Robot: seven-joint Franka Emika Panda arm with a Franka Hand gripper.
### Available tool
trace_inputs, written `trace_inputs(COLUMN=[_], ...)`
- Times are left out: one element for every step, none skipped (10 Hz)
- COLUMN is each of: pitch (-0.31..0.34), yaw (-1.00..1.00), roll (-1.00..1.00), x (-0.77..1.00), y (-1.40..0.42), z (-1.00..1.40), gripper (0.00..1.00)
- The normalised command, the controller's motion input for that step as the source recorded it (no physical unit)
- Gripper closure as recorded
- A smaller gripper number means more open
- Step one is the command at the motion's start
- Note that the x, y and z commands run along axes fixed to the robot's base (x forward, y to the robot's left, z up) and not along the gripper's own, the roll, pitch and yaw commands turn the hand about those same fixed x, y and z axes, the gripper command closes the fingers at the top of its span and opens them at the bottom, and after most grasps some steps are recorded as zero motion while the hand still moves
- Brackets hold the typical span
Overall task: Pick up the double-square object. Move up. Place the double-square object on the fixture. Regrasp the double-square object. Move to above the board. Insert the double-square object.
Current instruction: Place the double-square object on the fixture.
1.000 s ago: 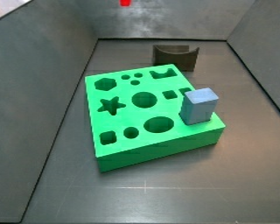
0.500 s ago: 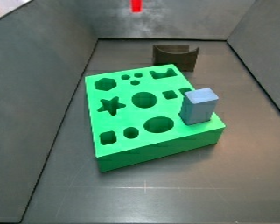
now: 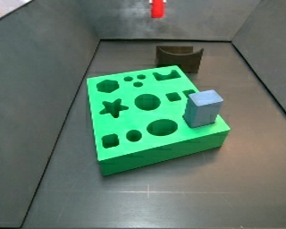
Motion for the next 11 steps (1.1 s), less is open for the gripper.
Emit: trace_inputs(pitch=[0.092,0.087,0.077,0.067,0.056,0.053,0.252,0.248,0.253,0.22,0.173], yaw=[-0.06,-0.07,-0.08,-0.08,-0.08,-0.06,-0.06,-0.08,-0.14,-0.18,-0.2], roll=[-0.91,-0.79,-0.55,-0.33,-0.23,-0.16,-1.0,-1.0,-1.0,-0.84,-0.66], x=[1.0,0.91,0.73,0.56,0.42,0.29,0.17,0.14,0.15,0.16,0.16], y=[-0.03,-0.01,0.01,0.02,0.01,0.01,0.12,0.13,0.13,0.13,0.14], z=[-0.04,-0.03,-0.02,-0.01,0.0,0.0,-1.0,-1.0,-1.0,-1.0,-1.0], gripper=[1.0,1.0,1.0,1.0,1.0,1.0,1.0,1.0,1.0,1.0,1.0])
